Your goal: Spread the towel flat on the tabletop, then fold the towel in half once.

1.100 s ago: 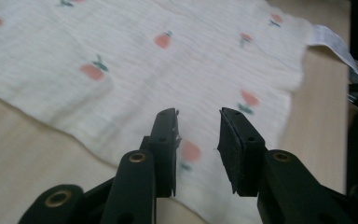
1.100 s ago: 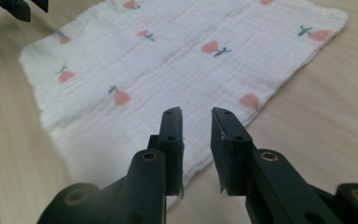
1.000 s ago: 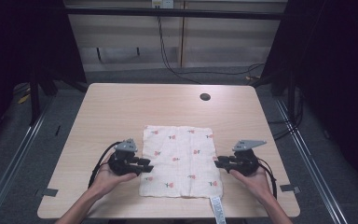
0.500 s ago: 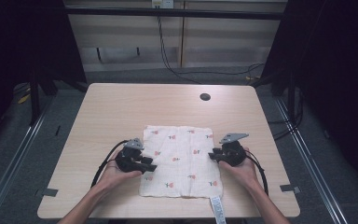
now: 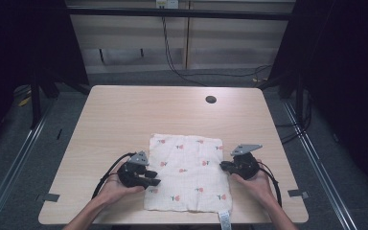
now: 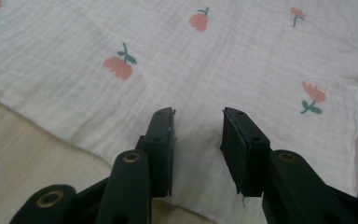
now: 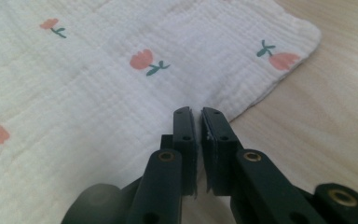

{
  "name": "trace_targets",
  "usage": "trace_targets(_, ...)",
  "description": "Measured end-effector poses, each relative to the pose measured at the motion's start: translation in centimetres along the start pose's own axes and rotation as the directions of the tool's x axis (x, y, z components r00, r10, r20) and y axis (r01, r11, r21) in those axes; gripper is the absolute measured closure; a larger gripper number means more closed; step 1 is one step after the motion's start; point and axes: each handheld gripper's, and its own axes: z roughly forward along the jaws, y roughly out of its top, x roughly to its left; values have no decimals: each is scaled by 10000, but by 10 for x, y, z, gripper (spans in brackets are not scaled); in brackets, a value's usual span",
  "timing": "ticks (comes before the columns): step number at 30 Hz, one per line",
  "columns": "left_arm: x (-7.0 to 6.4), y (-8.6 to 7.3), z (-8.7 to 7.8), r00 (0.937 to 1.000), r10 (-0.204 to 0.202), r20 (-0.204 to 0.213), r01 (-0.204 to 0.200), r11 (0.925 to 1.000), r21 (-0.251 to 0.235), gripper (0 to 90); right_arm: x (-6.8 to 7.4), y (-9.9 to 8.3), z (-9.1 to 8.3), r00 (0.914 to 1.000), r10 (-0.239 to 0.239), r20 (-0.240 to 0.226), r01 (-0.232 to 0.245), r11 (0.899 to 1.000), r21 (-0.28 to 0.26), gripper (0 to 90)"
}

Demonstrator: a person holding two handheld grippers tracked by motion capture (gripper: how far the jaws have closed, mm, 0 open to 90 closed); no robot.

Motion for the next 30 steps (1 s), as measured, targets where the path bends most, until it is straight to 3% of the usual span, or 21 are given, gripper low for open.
trace_targets(1,-1,0,-2,10000,87,17,-87,9996,259,634,1,0,0,9998,95,-161,-95,10000,31,839)
trace_targets(6,-8,-3,-5,9996,199,176,-206,9991,376,625,13,-3,-2,9996,-94,-258,97,9999,128,801)
trace_targets(8,-9,-4,-4,9996,-35,284,30,9998,184,615,13,-3,-3,9998,-30,-221,34,9998,171,767)
trace_targets(12,-5,0,-7,9992,-225,328,230,9997,-126,581,0,6,-6,9995,291,-121,-297,9985,-453,707)
trace_targets(14,0,3,-7,9996,-250,136,252,9996,-148,574,-7,11,-5,9987,500,-97,-505,9969,-605,692)
trace_targets(18,7,1,0,9988,-453,198,455,9989,-86,582,-21,23,2,9976,654,241,-637,9958,-656,690)
trace_targets(23,3,-2,-2,9990,-445,94,446,9990,-91,576,-40,36,18,9953,905,336,-884,9943,-598,671)
trace_targets(29,1,-3,-4,9991,-409,118,408,9991,67,573,-49,48,39,9932,905,739,-870,9950,-490,652)
trace_targets(30,2,-2,-4,9991,-396,130,396,9992,10,567,-50,49,42,9933,978,619,-945,9940,-544,650)
